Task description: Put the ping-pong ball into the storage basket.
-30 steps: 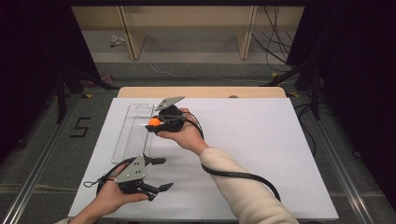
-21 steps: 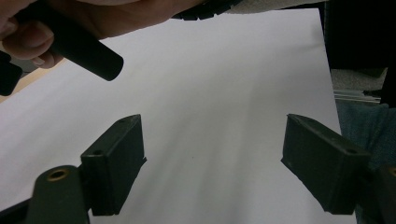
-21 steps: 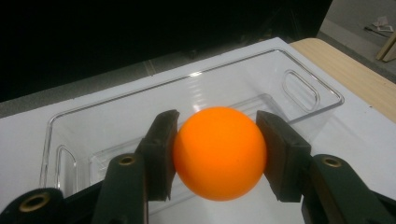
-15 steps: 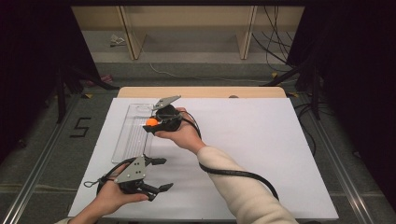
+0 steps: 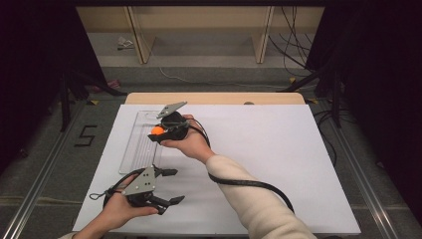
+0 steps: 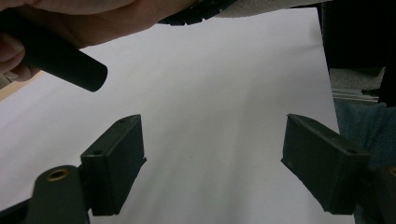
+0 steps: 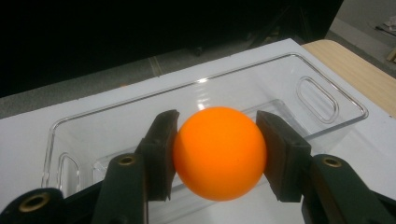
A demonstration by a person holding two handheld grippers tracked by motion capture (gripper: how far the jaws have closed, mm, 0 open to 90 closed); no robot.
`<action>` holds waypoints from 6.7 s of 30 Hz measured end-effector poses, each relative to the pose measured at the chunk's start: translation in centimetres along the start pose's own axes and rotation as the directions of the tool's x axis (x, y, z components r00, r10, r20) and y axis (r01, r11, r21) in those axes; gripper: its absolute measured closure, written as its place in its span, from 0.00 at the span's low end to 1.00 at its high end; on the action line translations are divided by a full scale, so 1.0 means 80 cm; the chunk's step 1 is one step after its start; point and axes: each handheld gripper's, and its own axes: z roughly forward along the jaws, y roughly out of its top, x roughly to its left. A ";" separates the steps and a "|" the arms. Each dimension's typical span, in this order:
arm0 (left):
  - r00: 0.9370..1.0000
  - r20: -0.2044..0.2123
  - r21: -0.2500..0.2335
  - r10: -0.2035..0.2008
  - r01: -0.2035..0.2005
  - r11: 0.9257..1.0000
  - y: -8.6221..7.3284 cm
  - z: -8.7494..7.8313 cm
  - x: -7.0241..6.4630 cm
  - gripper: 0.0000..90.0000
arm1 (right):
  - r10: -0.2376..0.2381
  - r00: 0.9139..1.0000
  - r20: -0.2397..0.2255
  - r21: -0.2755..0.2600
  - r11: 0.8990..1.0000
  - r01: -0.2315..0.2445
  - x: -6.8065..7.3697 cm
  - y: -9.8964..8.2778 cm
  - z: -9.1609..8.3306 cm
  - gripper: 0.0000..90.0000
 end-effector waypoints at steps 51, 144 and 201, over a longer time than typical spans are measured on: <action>1.000 0.010 0.002 0.003 -0.003 1.000 0.000 0.000 -0.001 0.23 | -0.018 0.998 -0.052 0.062 0.998 0.022 0.007 0.011 0.044 0.57; 1.000 0.007 0.005 0.002 -0.002 1.000 0.000 0.000 -0.001 0.22 | 0.032 0.999 0.010 0.012 0.999 -0.033 -0.004 -0.009 -0.003 0.18; 1.000 -0.009 0.003 -0.008 0.008 1.000 -0.001 -0.001 0.001 0.22 | 0.147 0.980 0.138 -0.039 0.989 -0.143 -0.035 -0.102 -0.142 0.18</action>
